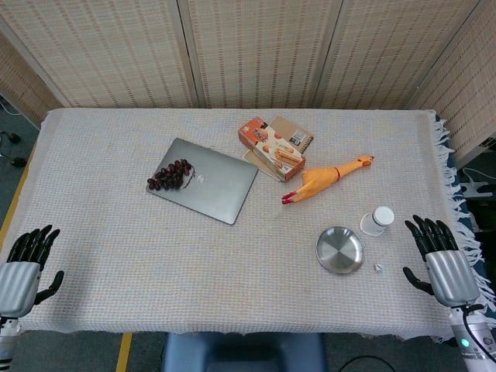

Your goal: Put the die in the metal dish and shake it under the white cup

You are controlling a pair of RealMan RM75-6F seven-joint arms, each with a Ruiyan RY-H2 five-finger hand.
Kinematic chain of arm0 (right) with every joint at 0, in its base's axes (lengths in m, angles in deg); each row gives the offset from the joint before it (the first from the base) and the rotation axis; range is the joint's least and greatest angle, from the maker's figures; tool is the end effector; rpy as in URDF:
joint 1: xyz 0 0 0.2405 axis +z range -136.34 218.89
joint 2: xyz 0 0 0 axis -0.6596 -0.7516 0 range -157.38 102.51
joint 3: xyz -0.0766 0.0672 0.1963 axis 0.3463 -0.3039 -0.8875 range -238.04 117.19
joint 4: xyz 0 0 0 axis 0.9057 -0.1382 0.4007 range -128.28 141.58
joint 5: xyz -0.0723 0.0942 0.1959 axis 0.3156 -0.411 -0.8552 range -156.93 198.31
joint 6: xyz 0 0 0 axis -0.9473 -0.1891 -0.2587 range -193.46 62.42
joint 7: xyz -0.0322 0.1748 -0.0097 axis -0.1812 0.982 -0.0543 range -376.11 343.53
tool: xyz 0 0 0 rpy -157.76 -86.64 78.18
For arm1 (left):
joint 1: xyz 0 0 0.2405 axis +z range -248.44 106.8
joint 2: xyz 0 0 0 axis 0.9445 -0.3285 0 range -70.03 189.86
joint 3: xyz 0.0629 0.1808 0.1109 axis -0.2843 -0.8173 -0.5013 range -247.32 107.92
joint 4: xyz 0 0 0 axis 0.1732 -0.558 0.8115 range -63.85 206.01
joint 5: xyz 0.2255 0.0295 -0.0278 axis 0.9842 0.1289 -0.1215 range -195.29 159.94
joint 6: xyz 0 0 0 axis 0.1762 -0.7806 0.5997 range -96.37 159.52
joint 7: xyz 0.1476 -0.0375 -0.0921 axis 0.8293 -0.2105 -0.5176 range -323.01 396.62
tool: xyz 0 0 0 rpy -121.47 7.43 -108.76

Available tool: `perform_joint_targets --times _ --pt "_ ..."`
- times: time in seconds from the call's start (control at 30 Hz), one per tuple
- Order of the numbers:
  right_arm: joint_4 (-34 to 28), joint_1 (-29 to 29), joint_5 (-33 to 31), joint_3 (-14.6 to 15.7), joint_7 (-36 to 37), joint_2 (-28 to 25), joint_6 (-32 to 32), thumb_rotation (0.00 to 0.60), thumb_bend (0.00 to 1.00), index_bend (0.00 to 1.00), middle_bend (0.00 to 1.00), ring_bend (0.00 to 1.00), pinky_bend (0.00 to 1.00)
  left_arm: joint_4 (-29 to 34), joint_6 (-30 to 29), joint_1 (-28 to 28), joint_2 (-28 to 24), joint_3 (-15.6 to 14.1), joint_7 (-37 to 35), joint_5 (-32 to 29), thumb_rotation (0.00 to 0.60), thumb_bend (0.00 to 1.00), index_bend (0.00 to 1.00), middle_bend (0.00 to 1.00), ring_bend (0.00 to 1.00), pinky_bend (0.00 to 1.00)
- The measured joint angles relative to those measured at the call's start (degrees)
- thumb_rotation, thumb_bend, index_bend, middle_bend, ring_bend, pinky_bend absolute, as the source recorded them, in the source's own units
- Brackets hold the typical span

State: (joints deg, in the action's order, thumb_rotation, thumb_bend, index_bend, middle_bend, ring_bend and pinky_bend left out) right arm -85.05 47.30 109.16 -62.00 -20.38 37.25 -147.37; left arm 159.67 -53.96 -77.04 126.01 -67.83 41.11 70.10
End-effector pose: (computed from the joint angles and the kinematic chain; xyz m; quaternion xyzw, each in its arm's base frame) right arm -0.2831 -0.2140 0.1084 0.6401 -0.3710 0.3578 0.5697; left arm -0.2882 0.2176 0.1189 -0.6276 -0.3437 -0.3677 0.5939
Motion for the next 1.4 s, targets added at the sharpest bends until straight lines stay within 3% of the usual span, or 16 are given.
perform_joint_targets --times 0.27,0.5,0.67,1.03,1.4 --pt "-0.4 0.6 -0.2 0.4 -2.6 -0.1 1.4 0.600 0.17 0.00 0.00 0.00 0.00 0.1 0.5 -0.3 0.2 -0.1 -0.4 0.3 0.600 0.40 0.00 0.00 0.00 0.08" --pt "-2.1 1.5 1.4 2.3 -11.1 -2.0 4.3 0.600 0.17 0.00 0.00 0.00 0.00 -0.1 2.1 -1.2 0.2 -0.1 -0.9 -0.1 0.600 0.40 0.00 0.00 0.00 0.08" --pt "-2.4 2.4 2.0 3.5 -14.7 -2.2 7.0 0.600 0.18 0.13 0.00 0.00 0.00 -0.2 2.1 -1.2 0.2 -0.1 -1.5 -0.1 0.600 0.40 0.00 0.00 0.00 0.08" --pt "11.6 4.7 1.0 4.1 -15.8 9.7 12.7 0.600 0.28 0.29 0.00 0.00 0.00 -0.2 2.8 -1.3 -0.3 -0.4 -2.7 -0.3 0.600 0.40 0.00 0.00 0.00 0.08" --pt "17.6 5.3 -0.2 3.7 -14.7 13.5 12.9 0.600 0.28 0.37 0.00 0.00 0.00 0.1 3.3 -1.5 -0.6 -0.6 -2.6 -0.4 0.600 0.40 0.00 0.00 0.00 0.08"
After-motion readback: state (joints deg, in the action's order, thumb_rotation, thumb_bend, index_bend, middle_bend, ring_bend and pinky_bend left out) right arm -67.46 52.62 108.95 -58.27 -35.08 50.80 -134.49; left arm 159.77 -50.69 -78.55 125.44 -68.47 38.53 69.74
